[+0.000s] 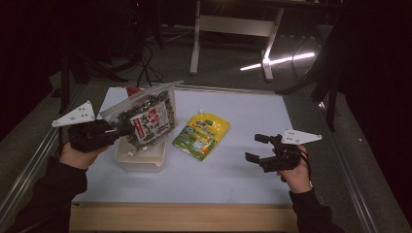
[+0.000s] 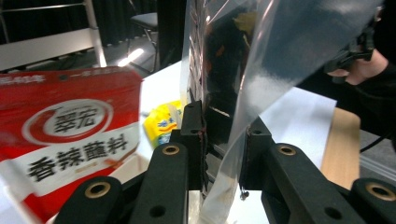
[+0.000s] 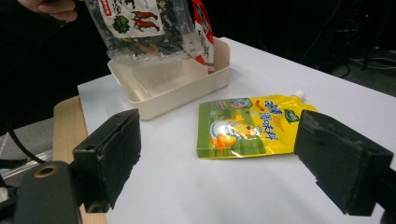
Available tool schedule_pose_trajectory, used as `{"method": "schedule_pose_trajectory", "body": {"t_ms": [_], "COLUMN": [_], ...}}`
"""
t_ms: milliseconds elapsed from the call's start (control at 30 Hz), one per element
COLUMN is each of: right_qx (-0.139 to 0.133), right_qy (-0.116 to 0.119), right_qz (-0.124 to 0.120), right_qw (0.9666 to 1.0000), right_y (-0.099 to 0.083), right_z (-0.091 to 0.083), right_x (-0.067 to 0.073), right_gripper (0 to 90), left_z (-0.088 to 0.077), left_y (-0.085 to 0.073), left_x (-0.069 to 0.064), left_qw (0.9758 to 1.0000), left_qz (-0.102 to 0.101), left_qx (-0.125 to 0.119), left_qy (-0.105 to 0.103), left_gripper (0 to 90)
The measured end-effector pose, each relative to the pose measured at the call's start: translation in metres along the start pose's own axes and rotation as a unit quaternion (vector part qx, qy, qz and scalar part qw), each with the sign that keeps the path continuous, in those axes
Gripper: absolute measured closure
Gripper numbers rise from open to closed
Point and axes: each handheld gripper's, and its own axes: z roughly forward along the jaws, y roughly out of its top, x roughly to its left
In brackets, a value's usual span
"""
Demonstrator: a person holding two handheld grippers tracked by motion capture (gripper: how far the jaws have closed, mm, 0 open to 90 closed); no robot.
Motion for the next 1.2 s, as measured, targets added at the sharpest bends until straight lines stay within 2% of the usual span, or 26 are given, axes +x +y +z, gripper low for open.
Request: {"method": "schedule_pose_trajectory", "body": {"t_ms": [200,400,633,867,1100,1200], "right_qx": [0.003,0.004,0.005,0.009,0.014,0.015], "right_qy": [0.0,0.0,-0.001,0.002,0.004,0.005], "right_qz": [-0.001,0.0,0.002,0.002,0.003,0.004], "right_qw": [1.0,1.0,1.0,1.0,0.9999,0.9999], "right_y": [0.0,0.0,0.0,-0.002,-0.004,-0.004], "right_z": [0.001,0.001,0.0,0.002,0.005,0.006], "right_x": [0.0,-0.001,-0.002,-0.002,-0.002,-0.001], "right_gripper": [14.5,14.7,14.8,14.7,14.8,14.8], "left_z": [-0.005,-0.002,0.009,0.017,0.021,0.022], "left_y": [-0.006,-0.015,-0.019,-0.021,-0.023,-0.032], "left_x": [0.011,0.023,0.027,0.038,0.044,0.05], "left_qw": [0.9997,0.9985,0.9975,0.9974,0.9973,0.9977], "left_qz": [-0.009,-0.02,-0.014,-0.019,-0.015,-0.016], "left_qx": [0.011,0.038,0.061,0.064,0.068,0.062], "left_qy": [0.019,0.035,0.032,0.027,0.022,0.022], "left_gripper": [77.6,77.6,77.6,77.5,77.5,77.5]}}
